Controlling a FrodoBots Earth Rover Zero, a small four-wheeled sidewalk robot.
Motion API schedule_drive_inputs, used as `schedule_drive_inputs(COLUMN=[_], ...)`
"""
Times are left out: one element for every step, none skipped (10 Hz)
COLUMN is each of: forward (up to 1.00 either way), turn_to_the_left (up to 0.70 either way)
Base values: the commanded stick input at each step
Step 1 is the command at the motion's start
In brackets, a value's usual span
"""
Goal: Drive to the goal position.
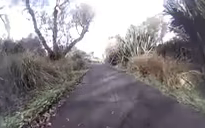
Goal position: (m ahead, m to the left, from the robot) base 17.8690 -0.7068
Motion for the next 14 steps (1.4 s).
schedule_drive_inputs(forward=[0.85,0.85,0.85,0.85,0.85,0.85,0.85,0.85,0.85,0.85,0.85,0.80,0.64,0.47], turn_to_the_left=[0.00,-0.12,-0.33,-0.34,-0.34,-0.29,-0.13,-0.05,-0.03,-0.12,-0.24,-0.32,-0.25,-0.19])
